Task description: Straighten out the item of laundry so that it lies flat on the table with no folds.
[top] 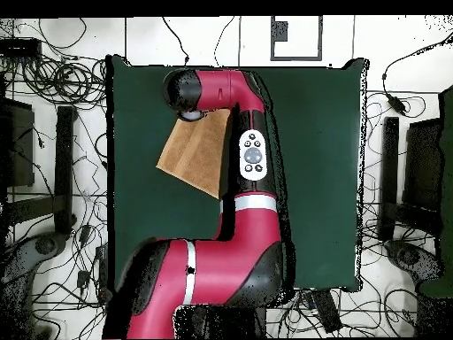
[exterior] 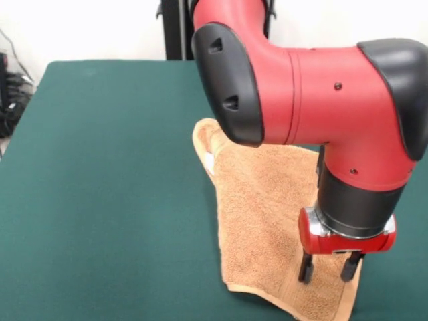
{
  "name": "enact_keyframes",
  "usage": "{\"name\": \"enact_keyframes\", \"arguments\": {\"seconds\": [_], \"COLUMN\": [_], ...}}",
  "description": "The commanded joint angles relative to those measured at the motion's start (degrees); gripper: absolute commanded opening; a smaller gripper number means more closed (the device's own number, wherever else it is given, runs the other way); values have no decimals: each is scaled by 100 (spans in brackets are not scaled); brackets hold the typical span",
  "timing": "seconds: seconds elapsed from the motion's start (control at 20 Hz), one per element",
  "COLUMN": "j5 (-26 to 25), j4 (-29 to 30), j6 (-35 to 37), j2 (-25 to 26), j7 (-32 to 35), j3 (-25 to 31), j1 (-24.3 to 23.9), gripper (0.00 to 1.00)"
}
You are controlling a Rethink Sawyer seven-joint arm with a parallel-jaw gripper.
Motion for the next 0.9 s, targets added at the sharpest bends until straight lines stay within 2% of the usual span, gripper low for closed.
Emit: {"name": "enact_keyframes", "arguments": {"seconds": [0.05, 0.45, 0.9], "j5": [63, 656, 1036], "j4": [1300, 2026, 2602], "j6": [-652, -225, 19], "j2": [411, 31, -569], "j7": [1766, 1916, 2316], "j3": [-26, 140, -288], "j1": [347, 187, 487], "gripper": [100, 100, 100]}}
